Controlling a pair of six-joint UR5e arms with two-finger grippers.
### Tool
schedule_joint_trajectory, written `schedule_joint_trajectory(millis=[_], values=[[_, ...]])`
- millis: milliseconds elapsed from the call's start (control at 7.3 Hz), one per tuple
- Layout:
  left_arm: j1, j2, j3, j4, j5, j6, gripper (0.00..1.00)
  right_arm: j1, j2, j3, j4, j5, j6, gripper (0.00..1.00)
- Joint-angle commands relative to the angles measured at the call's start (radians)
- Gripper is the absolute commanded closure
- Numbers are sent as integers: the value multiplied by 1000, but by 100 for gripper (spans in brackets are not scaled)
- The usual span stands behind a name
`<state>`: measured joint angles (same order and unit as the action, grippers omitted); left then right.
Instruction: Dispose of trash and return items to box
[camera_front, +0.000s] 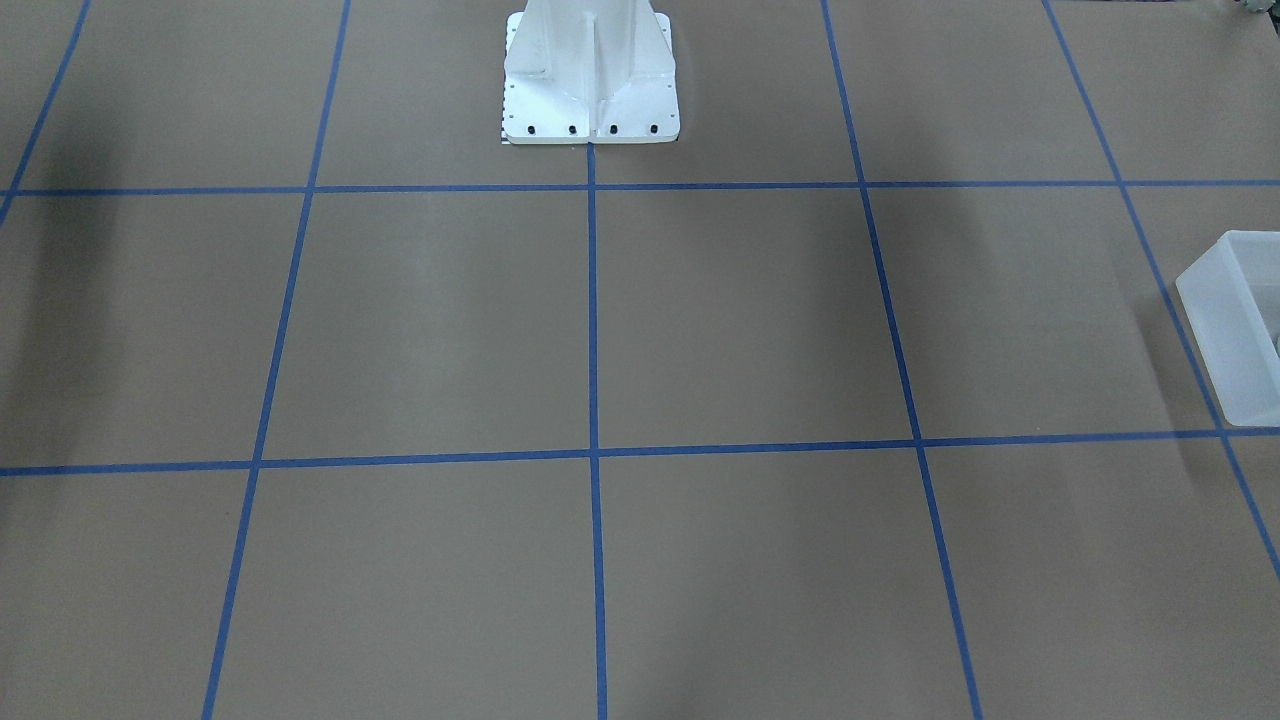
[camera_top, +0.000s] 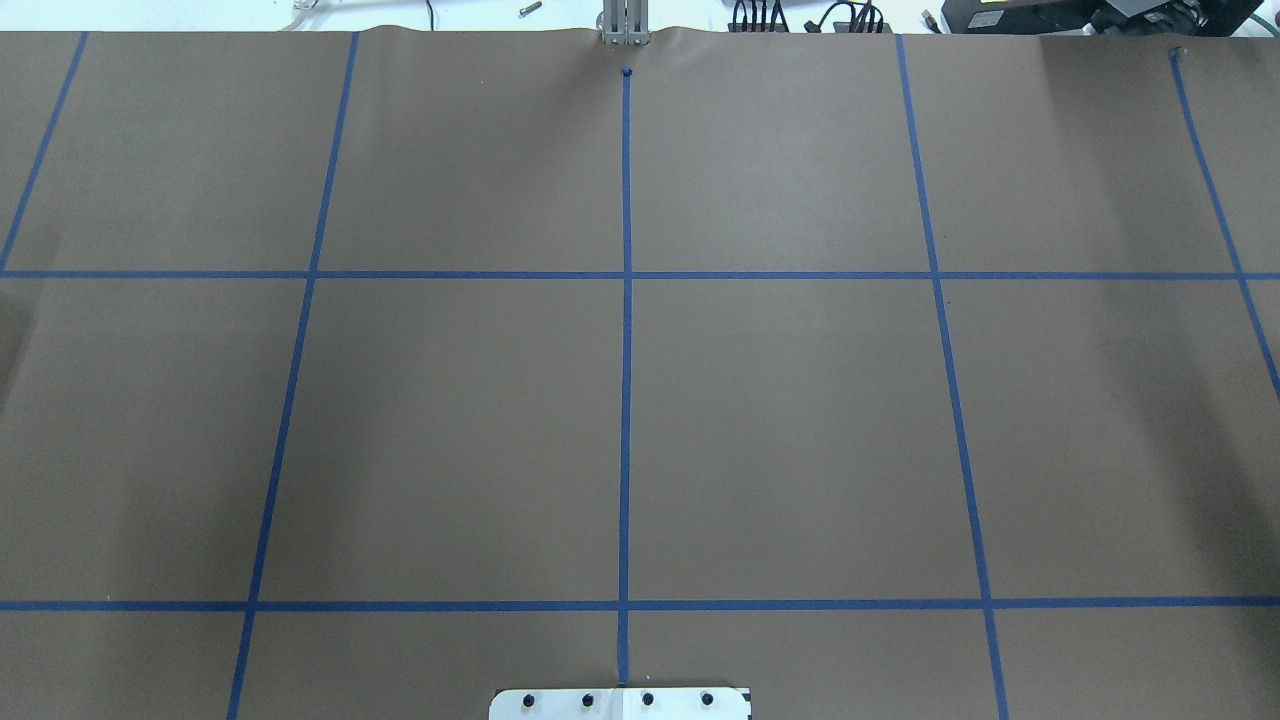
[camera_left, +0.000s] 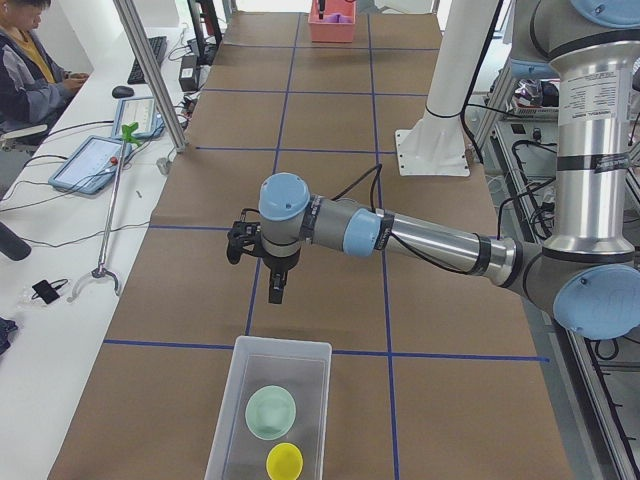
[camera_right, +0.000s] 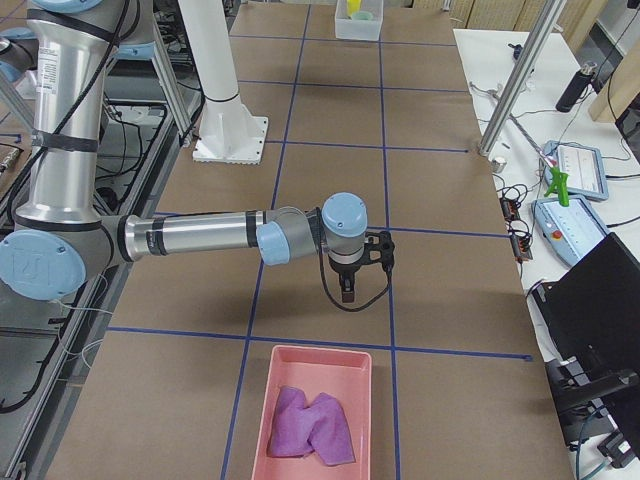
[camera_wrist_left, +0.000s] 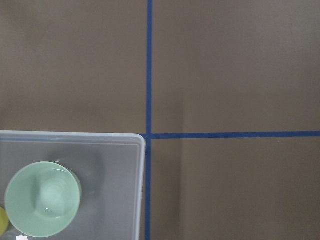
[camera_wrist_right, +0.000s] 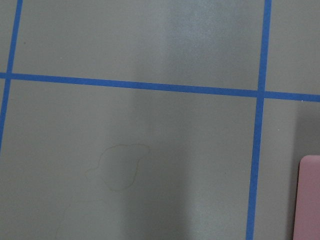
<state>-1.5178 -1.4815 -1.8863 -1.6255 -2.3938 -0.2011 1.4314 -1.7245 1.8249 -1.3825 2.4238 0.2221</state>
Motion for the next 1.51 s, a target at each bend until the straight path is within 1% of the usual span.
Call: schedule_joint_trajectory(millis=[0,137,411,822,959,1233,1370], values=[[62,15,-2,-37,-1,-75,3,44,6,23,-3,1,0,0],[71,17,9,-40,-1,-78,2,67,9,34,-9,3,-1,0],[73,17,21,-43,-2,-77,3,70,10,42,-17,1,-4,0],[73,17,21,-43,-1,-74,2,35,8,28,-17,-17,-33,0],[73,17,23,-45,-1,-69,2,41,8,31,-17,-26,-46,0],[73,15,39,-94,-1,-64,2,32,8,31,-17,-28,-46,0],[73,15,41,-100,-1,-64,2,9,6,28,-17,-41,-61,0]])
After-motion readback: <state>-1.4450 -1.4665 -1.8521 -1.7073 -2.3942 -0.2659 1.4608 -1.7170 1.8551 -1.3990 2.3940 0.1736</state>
